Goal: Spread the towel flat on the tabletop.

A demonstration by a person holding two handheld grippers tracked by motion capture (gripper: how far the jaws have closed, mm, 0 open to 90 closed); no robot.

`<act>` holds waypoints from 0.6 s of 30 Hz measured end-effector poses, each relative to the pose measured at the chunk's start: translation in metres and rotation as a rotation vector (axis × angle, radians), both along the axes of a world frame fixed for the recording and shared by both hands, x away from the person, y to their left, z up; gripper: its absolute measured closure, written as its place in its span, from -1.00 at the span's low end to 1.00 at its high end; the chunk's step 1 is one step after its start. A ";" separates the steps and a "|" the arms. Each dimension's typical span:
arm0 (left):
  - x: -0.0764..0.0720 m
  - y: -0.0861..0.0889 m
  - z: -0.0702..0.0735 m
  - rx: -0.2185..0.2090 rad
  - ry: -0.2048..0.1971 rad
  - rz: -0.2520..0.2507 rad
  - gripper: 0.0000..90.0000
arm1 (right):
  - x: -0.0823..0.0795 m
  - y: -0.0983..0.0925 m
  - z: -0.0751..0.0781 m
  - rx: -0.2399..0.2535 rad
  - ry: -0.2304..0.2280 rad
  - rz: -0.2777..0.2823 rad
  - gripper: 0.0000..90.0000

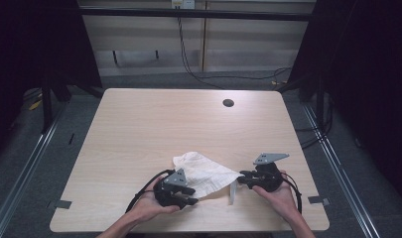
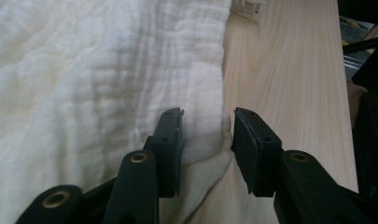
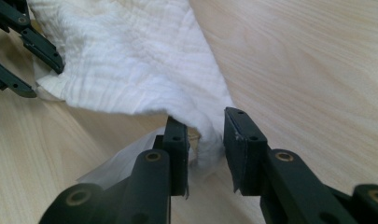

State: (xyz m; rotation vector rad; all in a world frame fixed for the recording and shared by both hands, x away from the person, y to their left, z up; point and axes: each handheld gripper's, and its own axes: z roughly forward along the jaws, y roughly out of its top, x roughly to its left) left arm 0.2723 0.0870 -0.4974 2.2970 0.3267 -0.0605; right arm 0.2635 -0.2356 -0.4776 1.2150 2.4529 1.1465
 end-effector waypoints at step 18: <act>0.014 0.001 0.002 -0.021 0.070 0.020 0.84 | -0.001 0.002 -0.001 0.004 0.005 0.018 0.55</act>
